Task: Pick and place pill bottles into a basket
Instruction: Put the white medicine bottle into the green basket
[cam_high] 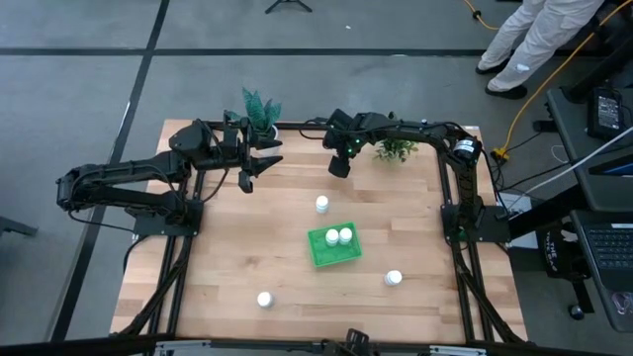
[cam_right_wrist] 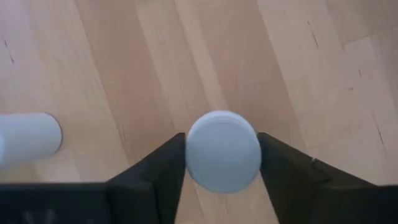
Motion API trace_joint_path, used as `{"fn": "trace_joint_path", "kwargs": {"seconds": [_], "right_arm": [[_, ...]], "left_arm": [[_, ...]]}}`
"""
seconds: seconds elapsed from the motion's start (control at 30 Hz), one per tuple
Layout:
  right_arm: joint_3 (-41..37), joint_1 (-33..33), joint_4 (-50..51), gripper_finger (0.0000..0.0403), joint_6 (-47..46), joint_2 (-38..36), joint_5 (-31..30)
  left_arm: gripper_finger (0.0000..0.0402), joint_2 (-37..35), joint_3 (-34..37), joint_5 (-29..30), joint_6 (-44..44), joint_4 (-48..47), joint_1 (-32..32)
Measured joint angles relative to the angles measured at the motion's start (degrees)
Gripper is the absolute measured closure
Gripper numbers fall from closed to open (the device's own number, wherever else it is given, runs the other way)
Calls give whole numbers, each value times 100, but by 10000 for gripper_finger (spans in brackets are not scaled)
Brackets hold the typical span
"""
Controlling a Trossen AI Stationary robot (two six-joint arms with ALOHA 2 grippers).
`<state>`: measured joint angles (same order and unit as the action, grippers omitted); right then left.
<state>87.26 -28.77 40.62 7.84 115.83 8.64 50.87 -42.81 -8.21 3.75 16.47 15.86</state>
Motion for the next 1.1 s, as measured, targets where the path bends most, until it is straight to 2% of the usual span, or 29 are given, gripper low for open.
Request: {"fn": "trace_joint_path", "kwargs": {"seconds": [0.13, 0.6, 0.9, 1.1], "right_arm": [[0, 0, -18, 247, -2, -7, 43], [74, 258, 254, 248, -155, -120, 204], [1249, 785, 1179, 248, -152, -366, 41], [2337, 1420, 2145, 248, -163, -463, -467]], "left_arm": [[222, 0, 0, 0, 0, 0, 0], [222, -22, 2, 0, 0, -4, 0], [222, -482, 4, 141, -551, -298, 0], [222, -963, 4, 470, -626, -911, 0]]}}
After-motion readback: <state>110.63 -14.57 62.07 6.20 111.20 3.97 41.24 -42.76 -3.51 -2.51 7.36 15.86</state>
